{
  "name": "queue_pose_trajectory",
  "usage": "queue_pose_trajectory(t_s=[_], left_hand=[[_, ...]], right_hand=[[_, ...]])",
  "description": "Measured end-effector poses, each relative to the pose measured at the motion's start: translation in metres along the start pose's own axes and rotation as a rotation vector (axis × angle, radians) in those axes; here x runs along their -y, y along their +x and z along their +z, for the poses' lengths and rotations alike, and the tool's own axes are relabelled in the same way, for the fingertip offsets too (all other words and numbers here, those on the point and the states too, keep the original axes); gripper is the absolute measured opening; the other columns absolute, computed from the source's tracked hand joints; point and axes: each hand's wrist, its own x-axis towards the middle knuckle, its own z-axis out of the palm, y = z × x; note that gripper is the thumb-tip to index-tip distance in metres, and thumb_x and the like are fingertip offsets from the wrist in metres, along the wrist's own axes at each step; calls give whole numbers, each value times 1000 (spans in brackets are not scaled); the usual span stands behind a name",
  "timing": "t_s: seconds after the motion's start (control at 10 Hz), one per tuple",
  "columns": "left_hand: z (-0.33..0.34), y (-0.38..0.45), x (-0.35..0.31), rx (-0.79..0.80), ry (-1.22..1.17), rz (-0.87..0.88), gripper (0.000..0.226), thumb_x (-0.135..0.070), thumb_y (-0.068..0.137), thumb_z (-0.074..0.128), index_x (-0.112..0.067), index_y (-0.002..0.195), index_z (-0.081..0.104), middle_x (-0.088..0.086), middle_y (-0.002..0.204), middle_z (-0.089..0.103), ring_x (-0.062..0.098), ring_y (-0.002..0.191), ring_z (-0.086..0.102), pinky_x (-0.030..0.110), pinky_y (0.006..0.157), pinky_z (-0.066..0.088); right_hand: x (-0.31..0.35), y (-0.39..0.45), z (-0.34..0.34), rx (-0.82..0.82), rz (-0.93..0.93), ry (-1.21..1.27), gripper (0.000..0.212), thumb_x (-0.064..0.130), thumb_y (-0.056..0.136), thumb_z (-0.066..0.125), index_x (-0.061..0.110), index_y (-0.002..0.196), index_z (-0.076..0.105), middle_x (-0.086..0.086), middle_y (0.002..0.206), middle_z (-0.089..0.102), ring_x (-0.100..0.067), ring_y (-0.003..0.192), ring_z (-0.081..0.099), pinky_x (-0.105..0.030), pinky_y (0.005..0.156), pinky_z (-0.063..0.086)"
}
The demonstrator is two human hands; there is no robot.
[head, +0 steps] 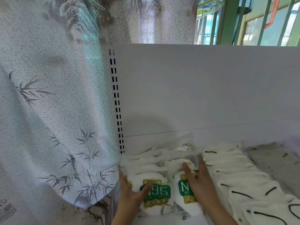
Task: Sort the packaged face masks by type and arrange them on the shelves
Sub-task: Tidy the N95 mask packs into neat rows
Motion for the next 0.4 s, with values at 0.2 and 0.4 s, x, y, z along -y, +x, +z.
queue_pose_trajectory(t_s=[0.2, 0.4], left_hand=[[6, 3, -12, 12, -117, 13, 136, -32, 48, 94, -31, 157, 11, 5, 148, 48, 23, 124, 58, 48, 105, 49], [-9, -6, -33, -179, 78, 332, 116, -63, 64, 82, -42, 156, 15, -17, 160, 20, 8, 150, 23, 51, 119, 31]], right_hand=[[3, -4, 4, 34, 40, 129, 102, 72, 73, 53, 30, 156, 10, 1, 161, 24, -19, 145, 27, -40, 119, 26], [10, -24, -22, -174, -156, -29, 101, 86, 75, 30, 30, 156, 9, 4, 163, 14, -16, 149, 14, -38, 122, 14]])
